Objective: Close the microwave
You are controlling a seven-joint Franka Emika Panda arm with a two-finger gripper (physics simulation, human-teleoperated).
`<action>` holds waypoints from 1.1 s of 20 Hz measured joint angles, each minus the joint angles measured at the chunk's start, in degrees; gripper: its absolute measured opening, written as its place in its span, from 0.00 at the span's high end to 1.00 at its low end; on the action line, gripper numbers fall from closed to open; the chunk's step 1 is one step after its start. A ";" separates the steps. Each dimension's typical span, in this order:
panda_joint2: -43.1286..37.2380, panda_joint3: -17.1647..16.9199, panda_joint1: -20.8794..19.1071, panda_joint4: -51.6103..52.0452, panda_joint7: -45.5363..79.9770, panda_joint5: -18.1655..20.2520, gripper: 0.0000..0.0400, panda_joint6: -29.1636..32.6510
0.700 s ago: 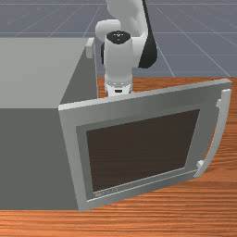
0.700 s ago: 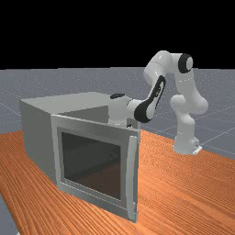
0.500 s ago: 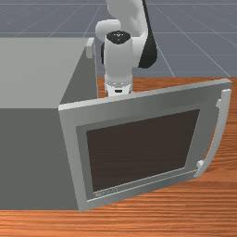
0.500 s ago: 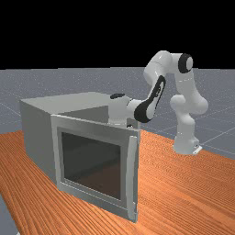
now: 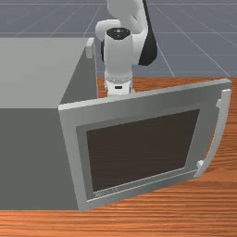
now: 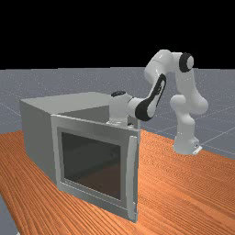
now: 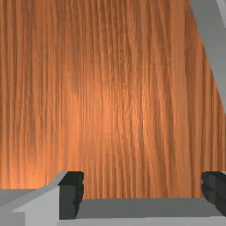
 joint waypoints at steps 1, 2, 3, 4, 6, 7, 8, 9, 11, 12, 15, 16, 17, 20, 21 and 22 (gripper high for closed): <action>-0.56 0.00 0.00 0.05 0.00 0.00 0.01 -0.50; -1.10 0.00 0.00 0.14 0.00 0.00 0.00 -1.05; -1.61 0.00 0.00 0.37 0.00 0.00 0.00 -1.85; -1.91 0.00 0.00 0.92 0.00 0.00 0.00 -3.06; -2.71 -0.31 0.39 1.89 0.92 -1.12 0.00 -5.40; -3.28 -0.35 0.46 2.22 1.09 -1.36 0.00 -6.38; -3.89 -0.33 0.45 2.60 1.10 -1.38 0.00 -7.38; -4.02 -0.07 0.14 4.06 0.24 -0.31 0.00 -10.03; -4.93 -0.06 0.14 5.16 0.23 -0.30 0.00 -12.20; -5.54 -0.06 0.14 5.45 0.22 -0.30 0.00 -12.87; -7.82 -0.07 0.14 5.96 0.28 -0.29 0.00 -14.31; -8.40 -0.07 0.14 6.51 0.28 -0.29 0.00 -15.22; -9.02 -0.07 0.14 7.12 0.28 -0.29 0.00 -16.25; -9.74 -0.07 0.13 9.66 0.22 -0.23 0.00 -19.81; -9.98 -0.07 0.13 10.14 0.22 -0.23 0.00 -20.44; -9.99 -0.07 0.14 10.72 0.34 -0.23 0.00 -21.17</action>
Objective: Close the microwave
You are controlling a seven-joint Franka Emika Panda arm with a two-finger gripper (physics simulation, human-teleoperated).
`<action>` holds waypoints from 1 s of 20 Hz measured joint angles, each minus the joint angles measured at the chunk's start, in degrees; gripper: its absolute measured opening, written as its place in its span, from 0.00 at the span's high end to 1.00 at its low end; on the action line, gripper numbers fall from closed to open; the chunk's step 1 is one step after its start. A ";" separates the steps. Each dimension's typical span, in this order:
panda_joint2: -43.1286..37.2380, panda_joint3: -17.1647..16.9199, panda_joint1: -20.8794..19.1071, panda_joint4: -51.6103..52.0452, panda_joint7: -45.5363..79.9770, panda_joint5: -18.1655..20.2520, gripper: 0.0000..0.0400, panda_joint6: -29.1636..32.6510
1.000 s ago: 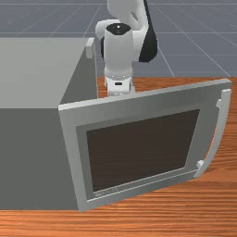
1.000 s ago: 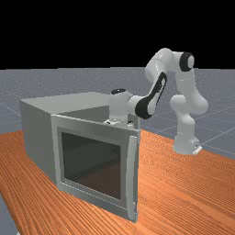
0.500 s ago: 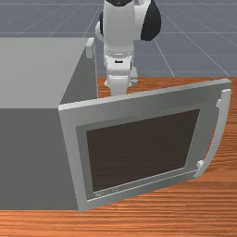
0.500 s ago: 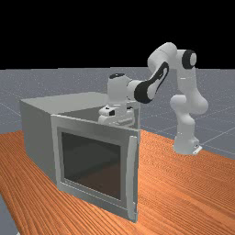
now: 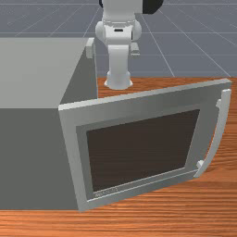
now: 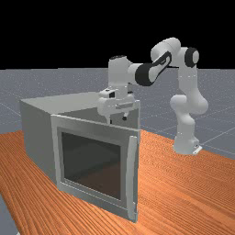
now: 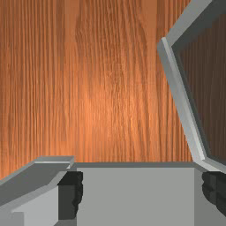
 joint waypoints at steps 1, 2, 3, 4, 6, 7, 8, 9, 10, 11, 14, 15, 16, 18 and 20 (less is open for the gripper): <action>-0.11 -0.03 0.03 0.54 0.39 0.00 0.00 -0.80; -0.29 -0.05 0.05 1.15 0.67 0.01 0.00 -1.59; -0.43 0.37 -0.38 1.21 -1.00 2.75 0.00 -1.57; -0.42 0.66 -0.05 1.25 -0.28 2.88 0.00 -1.55; -0.31 1.54 0.73 1.33 0.98 4.24 0.00 -1.43; -0.19 2.03 1.30 1.45 1.96 4.55 0.00 -1.35; 0.04 1.96 2.83 1.91 8.06 0.65 0.00 -1.58; 0.20 2.31 3.43 2.14 9.17 0.56 0.00 -1.62; 0.36 2.65 3.92 2.34 9.39 0.49 0.00 -1.67; 0.39 3.30 3.71 2.24 6.46 3.17 0.00 -1.33; 1.01 3.64 5.51 3.19 12.36 0.69 0.00 -1.73; 1.25 3.88 5.96 3.52 13.42 0.59 0.00 -1.79; 1.41 4.15 6.29 3.72 13.07 0.54 0.00 -1.86; 1.57 4.44 6.75 4.24 12.99 0.50 0.00 -2.39; 1.32 4.62 6.58 4.83 11.60 1.37 0.00 -3.11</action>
